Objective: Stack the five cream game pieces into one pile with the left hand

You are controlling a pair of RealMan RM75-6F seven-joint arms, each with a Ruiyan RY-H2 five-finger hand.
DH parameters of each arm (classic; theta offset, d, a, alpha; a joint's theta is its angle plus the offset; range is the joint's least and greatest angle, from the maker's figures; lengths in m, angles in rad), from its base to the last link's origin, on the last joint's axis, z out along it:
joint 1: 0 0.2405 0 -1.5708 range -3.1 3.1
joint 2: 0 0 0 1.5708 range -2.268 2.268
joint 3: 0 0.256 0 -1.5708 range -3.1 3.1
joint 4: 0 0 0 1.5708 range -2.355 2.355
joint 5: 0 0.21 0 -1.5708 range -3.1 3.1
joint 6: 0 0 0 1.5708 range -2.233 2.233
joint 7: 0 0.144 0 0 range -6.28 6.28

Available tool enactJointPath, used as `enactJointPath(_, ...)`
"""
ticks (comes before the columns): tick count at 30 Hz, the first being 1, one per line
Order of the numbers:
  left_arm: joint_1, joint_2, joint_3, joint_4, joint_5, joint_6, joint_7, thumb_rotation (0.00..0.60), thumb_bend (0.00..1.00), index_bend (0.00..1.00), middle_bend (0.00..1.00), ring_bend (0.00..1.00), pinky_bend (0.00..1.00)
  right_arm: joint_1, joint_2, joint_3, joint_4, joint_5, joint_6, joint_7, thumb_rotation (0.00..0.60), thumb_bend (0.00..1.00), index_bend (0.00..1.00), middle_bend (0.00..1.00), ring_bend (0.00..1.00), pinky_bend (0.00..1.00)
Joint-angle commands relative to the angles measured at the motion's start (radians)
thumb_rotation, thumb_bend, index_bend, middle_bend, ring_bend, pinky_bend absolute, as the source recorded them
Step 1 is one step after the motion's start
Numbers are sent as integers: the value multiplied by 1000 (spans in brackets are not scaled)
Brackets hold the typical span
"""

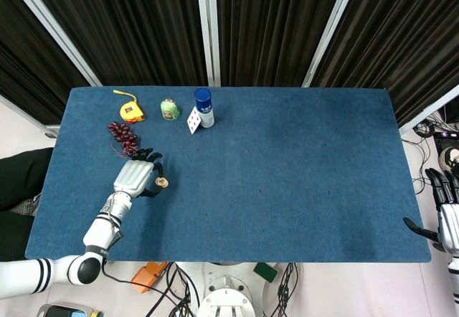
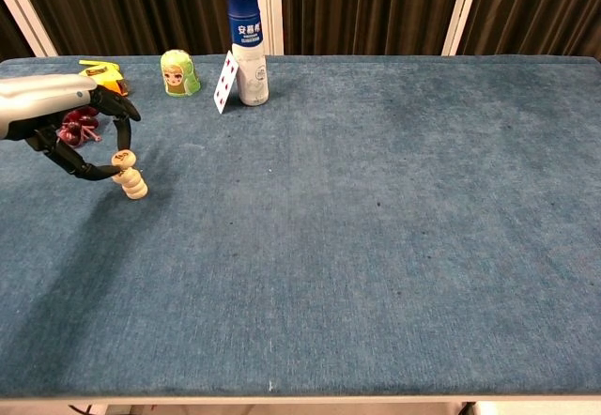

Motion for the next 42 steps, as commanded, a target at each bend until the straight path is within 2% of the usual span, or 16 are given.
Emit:
enactJointPath(1,-6,-5,4,13,-17,1,29,600,348,512,145,0,3,0,-1,-1,0,1,-2,0,600,154,27,136,0,91)
enactJointPath(11,-13,-13,3,24,-67,-5,63,600,341,506,145,0,3,1,0,-1,-5,-2,1,-4,600,154,27,136,0,91)
enactJointPath(26,-28,-26,-11,41,-95,-24,64,600,335,492,144,0,3,-3,1,-1,-3,2,3,-2,600,154,27,136,0,91)
enactJointPath(42,-30,-23,-4,40,-105,-24,67,600,329,473,144,0,3,-1,0,-1,-2,2,-1,-3,600,154,27,136,0,91)
